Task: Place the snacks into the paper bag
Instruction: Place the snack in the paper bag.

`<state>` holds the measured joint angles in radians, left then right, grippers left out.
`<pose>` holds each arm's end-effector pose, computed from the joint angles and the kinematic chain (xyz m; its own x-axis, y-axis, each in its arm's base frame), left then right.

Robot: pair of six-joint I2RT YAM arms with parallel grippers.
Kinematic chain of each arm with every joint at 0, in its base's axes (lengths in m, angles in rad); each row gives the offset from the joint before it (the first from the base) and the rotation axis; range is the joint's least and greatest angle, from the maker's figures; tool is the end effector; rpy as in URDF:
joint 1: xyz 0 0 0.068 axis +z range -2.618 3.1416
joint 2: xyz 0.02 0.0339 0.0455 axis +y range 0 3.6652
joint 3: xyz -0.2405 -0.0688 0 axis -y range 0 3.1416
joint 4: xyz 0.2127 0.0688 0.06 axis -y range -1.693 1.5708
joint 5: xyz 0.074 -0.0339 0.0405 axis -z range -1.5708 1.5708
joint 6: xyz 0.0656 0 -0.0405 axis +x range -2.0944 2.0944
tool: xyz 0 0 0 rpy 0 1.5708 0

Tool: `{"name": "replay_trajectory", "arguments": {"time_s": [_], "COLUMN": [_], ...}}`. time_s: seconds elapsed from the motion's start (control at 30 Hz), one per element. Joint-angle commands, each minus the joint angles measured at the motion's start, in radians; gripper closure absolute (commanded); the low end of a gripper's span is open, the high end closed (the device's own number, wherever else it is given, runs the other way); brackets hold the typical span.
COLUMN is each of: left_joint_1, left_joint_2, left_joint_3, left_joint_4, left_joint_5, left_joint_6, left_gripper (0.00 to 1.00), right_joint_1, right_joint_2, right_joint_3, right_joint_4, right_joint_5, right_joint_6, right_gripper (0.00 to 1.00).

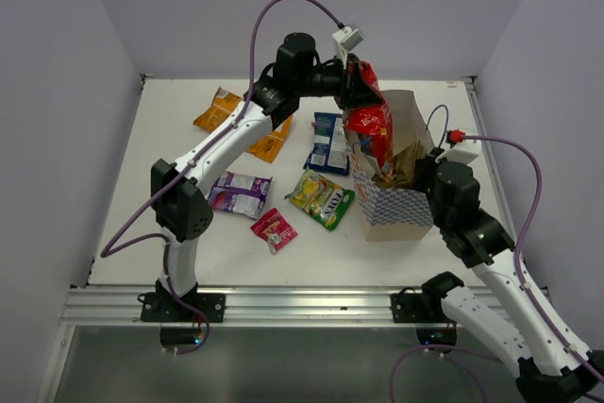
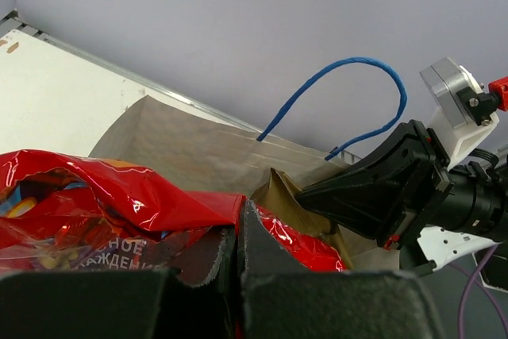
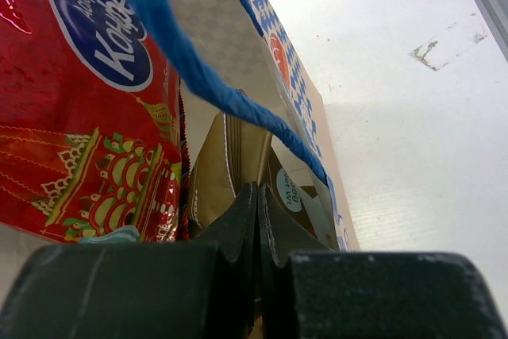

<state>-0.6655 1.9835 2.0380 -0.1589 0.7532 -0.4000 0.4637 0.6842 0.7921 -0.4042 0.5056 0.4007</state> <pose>0.3237 -0.3112 0.3926 -0.4593 -0.0006 -0.8883 0.8758 0.1667 -0.4529 0.1612 0.0451 0.3097 -0.2315 0.2658 -0.9358 0.1231 0.9622 0.2429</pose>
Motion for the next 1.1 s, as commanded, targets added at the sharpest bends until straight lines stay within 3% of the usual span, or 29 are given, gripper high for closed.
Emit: {"name": "replay_trajectory", "arguments": {"time_s": [0.0, 0.17, 0.3, 0.43, 0.57, 0.7, 0.9, 1.07], "left_joint_1": [0.001, -0.008, -0.017, -0.017, -0.016, -0.016, -0.017, -0.023], "left_joint_2": [-0.071, -0.077, -0.075, -0.107, -0.152, -0.172, -0.215, -0.294], "left_joint_3": [0.013, -0.045, -0.055, -0.096, -0.117, -0.114, -0.113, -0.134], "left_joint_4": [0.166, 0.358, 0.372, 0.334, 0.300, 0.272, 0.202, 0.084], "left_joint_5": [0.046, 0.109, 0.112, 0.020, -0.066, -0.129, -0.214, -0.359], "left_joint_6": [-0.005, -0.100, -0.088, -0.017, 0.035, 0.052, 0.020, 0.000], "left_gripper": [0.99, 0.95, 0.88, 0.67, 0.59, 0.58, 0.39, 0.33], "right_joint_1": [-0.003, -0.005, -0.005, -0.005, -0.004, -0.005, -0.005, -0.004], "right_joint_2": [-0.011, -0.012, -0.020, -0.023, -0.026, -0.031, -0.035, -0.023], "right_joint_3": [0.006, 0.009, 0.010, 0.013, 0.015, 0.018, 0.044, 0.058], "right_joint_4": [0.036, 0.036, 0.030, 0.025, 0.021, 0.013, -0.021, -0.048], "right_joint_5": [0.002, -0.001, 0.005, 0.010, 0.013, 0.013, 0.033, 0.050], "right_joint_6": [0.009, 0.009, 0.007, 0.001, 0.001, 0.004, 0.016, 0.026], "right_gripper": [1.00, 1.00, 1.00, 1.00, 1.00, 1.00, 1.00, 1.00]}}
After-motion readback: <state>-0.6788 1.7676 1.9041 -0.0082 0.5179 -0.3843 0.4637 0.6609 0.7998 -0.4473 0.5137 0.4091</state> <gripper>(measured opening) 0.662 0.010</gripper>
